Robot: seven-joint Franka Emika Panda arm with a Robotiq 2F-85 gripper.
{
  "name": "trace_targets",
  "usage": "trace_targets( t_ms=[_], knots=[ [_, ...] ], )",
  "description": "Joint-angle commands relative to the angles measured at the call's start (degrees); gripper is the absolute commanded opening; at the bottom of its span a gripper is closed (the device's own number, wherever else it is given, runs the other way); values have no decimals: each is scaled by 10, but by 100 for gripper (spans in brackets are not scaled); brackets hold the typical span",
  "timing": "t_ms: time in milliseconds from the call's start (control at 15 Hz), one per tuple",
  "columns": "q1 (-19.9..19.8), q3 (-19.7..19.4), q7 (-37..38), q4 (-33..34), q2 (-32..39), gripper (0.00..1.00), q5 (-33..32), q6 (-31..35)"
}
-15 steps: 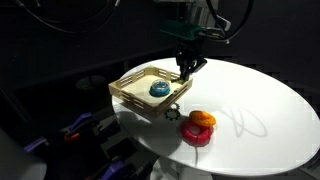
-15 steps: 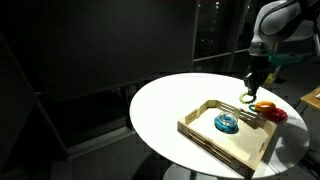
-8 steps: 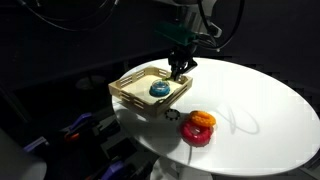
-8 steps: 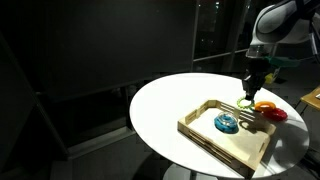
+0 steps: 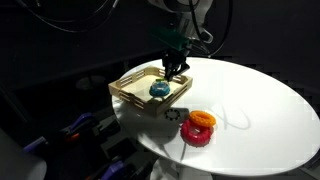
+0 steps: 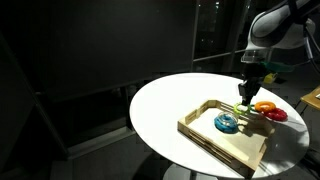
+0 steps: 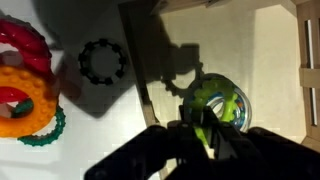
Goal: Put the green object inside the box
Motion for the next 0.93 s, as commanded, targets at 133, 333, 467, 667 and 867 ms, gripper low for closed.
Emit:
trace_targets(
  t_ms=[133, 333, 467, 667, 867],
  knots=[
    [-5, 19, -31, 4, 12, 6, 28, 1],
    [-5, 24, -35, 7, 20, 6, 29, 3],
    [-4, 28, -37, 10, 24, 6, 28, 6],
    [-4, 32, -42, 15, 32, 6, 28, 13],
    [-3, 38, -47, 18, 40, 6, 27, 24]
  ],
)
